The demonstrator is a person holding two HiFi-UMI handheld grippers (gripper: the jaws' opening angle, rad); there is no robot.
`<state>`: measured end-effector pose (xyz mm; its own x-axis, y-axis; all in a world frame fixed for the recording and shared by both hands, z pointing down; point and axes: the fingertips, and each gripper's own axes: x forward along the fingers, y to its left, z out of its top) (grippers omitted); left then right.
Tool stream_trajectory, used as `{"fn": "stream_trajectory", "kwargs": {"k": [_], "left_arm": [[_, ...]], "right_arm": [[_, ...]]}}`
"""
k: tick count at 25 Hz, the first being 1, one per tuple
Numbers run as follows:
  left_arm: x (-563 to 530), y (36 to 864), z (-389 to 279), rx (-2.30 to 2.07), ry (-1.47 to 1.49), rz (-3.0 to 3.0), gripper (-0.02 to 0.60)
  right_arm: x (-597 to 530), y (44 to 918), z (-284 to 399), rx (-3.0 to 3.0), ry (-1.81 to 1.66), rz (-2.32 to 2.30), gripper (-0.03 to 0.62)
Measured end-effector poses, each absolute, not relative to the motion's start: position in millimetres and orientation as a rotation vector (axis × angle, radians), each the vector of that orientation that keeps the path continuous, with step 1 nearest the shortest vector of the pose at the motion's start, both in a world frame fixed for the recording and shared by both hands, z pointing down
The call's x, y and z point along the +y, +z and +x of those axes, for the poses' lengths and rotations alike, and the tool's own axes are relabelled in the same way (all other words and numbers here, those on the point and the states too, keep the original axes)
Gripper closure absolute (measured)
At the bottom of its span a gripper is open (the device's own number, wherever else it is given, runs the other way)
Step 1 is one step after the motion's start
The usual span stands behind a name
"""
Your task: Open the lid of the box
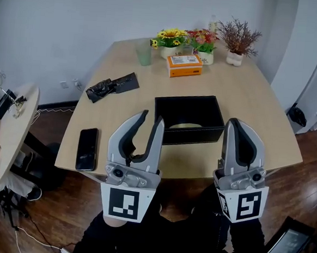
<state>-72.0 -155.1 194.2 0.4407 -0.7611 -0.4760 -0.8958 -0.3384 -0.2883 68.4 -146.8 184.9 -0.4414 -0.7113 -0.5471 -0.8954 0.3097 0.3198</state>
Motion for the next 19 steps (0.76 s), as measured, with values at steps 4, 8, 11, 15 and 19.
{"fn": "stream_trajectory", "kwargs": {"k": [4, 8, 11, 15, 19], "left_arm": [[-157.9, 198.3, -72.8, 1.403, 0.340, -2.197, 0.506], [-159.6, 201.0, -71.8, 1.404, 0.334, -2.208, 0.506], [-159.3, 202.5, -69.7, 1.401, 0.321, -2.204, 0.506], [-158.8, 204.8, -68.2, 1.394, 0.312, -2.210, 0.506], [-159.4, 208.0, -67.7, 1.392, 0.301, -2.230, 0.506]], "right_arm": [[-146.4, 187.3, 67.8, 2.281, 0.863, -1.461, 0.594], [-149.0, 190.9, 68.4, 2.285, 0.833, -1.469, 0.594], [-148.6, 189.4, 67.5, 2.282, 0.865, -1.466, 0.594], [-147.3, 189.0, 66.0, 2.284, 0.887, -1.467, 0.594], [-146.8, 190.4, 65.1, 2.293, 0.871, -1.463, 0.594]]}}
